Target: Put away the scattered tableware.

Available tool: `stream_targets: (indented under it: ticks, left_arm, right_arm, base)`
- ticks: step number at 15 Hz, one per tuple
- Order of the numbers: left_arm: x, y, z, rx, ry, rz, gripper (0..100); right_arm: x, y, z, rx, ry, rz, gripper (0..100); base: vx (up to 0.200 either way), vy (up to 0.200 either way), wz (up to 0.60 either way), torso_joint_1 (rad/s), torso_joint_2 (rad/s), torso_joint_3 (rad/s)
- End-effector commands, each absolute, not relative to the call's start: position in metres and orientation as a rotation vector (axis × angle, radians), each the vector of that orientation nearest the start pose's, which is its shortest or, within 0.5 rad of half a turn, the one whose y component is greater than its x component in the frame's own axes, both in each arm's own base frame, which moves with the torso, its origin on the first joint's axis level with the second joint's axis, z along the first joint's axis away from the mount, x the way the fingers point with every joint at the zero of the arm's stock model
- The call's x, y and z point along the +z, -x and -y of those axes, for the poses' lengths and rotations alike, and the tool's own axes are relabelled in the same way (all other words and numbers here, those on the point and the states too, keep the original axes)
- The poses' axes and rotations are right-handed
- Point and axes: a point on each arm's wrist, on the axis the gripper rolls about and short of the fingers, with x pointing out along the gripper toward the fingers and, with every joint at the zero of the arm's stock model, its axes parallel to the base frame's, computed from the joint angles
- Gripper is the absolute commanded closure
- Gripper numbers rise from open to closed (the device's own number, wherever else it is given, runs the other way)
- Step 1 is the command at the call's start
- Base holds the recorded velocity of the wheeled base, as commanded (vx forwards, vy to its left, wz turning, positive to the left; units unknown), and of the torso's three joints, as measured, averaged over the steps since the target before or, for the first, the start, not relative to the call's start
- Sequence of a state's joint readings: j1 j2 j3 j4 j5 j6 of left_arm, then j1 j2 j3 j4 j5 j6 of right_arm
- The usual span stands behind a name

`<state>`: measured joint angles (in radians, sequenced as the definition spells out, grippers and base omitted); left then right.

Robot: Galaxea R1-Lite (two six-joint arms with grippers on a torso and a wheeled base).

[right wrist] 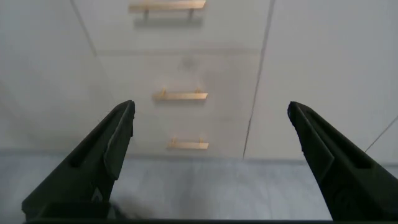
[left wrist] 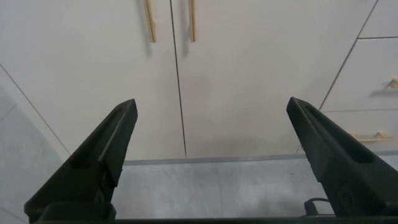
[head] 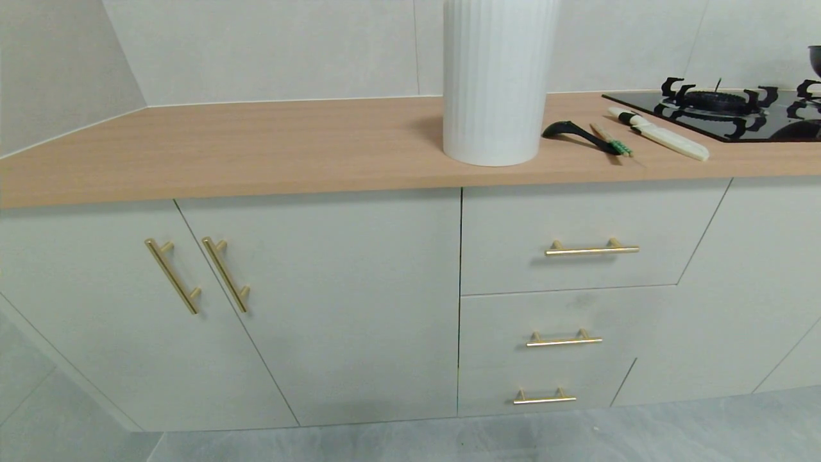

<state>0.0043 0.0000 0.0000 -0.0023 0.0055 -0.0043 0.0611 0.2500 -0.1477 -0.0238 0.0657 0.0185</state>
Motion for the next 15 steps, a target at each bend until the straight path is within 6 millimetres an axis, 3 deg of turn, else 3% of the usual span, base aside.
stream_targets:
  ticks: [1, 4, 10, 14, 15]
  left_arm:
    - [0.076, 0.023, 0.000, 0.011, 0.005, 0.002, 0]
    - [0.076, 0.023, 0.000, 0.011, 0.005, 0.002, 0]
    - [0.076, 0.023, 0.000, 0.011, 0.005, 0.002, 0]
    - [0.076, 0.023, 0.000, 0.011, 0.005, 0.002, 0]
    - [0.076, 0.023, 0.000, 0.011, 0.005, 0.002, 0]
  right_arm:
    - [0.141, -0.037, -0.006, 0.181, -0.009, -0.338, 0]
    - [0.143, -0.089, -0.012, 0.190, -0.007, -0.544, 0]
    - [0.147, -0.214, -0.037, 0.157, 0.083, -0.659, 0]
    - [0.139, -0.257, -0.054, 0.192, 0.101, -0.689, 0]
    - [0.123, -0.269, -0.058, 0.199, 0.106, -0.745, 0]
  base:
    - [0.000, 0.000, 0.00, 0.000, 0.00, 0.000]
    - [0.000, 0.000, 0.00, 0.000, 0.00, 0.000]
    - [0.000, 0.000, 0.00, 0.000, 0.00, 0.000]
    - [0.000, 0.000, 0.00, 0.000, 0.00, 0.000]
    - [0.000, 0.000, 0.00, 0.000, 0.00, 0.000]
